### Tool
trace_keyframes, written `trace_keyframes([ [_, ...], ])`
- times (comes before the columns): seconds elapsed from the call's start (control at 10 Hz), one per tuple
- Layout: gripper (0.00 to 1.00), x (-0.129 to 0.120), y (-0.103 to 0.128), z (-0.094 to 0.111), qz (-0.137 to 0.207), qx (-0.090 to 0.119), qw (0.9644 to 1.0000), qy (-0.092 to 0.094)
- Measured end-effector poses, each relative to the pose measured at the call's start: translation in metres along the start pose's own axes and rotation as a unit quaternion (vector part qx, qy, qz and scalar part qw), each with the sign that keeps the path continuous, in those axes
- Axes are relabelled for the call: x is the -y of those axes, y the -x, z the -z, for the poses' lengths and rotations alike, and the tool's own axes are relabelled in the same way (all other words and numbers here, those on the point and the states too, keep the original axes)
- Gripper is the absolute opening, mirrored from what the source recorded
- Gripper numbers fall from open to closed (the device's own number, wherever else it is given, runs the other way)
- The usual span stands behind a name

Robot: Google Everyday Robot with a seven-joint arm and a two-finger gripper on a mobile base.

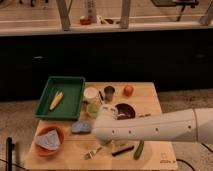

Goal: Place fork in paper cup

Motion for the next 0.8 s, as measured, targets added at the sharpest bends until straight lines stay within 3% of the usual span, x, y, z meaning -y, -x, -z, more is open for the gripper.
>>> trace_keyframes([
  [0.2,0.8,0.0,0.008,-0.021,-0.004,0.012,0.9999,0.005],
  [0.8,0.79,-0.015,0.016,-0.057,-0.028,0.034,0.9988,0.022],
])
